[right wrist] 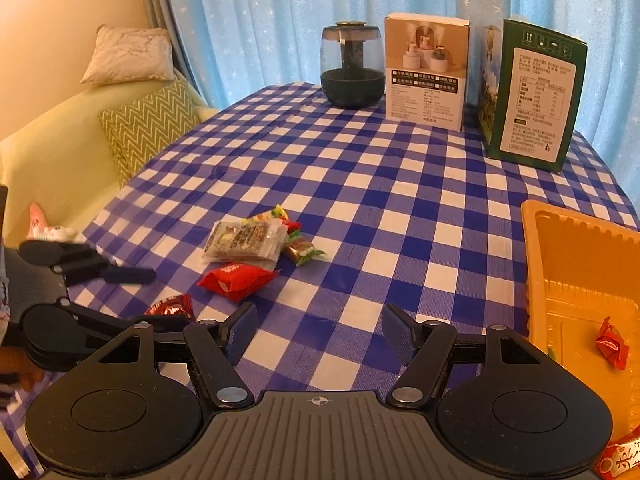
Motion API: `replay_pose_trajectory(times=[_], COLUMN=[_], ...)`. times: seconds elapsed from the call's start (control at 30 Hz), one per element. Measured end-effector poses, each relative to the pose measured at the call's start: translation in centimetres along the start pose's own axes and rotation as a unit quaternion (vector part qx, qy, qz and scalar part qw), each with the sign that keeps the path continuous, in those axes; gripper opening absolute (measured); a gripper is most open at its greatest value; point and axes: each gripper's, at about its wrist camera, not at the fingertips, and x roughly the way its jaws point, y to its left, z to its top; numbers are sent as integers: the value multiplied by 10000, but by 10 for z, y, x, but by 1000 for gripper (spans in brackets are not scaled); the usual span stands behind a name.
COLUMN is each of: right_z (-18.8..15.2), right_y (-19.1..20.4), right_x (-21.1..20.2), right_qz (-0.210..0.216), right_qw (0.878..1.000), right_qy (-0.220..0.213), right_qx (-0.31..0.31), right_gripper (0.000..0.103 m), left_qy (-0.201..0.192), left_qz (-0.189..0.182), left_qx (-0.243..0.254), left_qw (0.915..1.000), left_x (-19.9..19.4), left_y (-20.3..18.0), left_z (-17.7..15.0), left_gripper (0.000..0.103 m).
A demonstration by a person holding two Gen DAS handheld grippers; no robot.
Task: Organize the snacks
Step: 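Return to the pile and grasp the dark red candy with the left tool, then hold the dark red candy in the left tool while the right tool grasps a red candy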
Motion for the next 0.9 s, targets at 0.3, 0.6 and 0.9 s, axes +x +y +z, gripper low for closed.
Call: replay_pose_trajectory(times=[0.3,0.6,0.9], right_z=[-1,5,20], right_y=[8,28,46], right_x=[6,33,67], right_qz=[140,588,1125], right_qw=[9999,9960,9870], right_qy=[70,171,-5], right_qx=[-10,-644,-1149], right_gripper=[69,69,55], left_qy=[71,49,-45], left_qz=[-216,7,139], left_qx=[-177,-556,-818], left_qw=[9996,9984,9965], left_x=[-2,-9,-20], left_y=[-3,5,15], left_z=[2,-5,-9], left_gripper=[23,22,22])
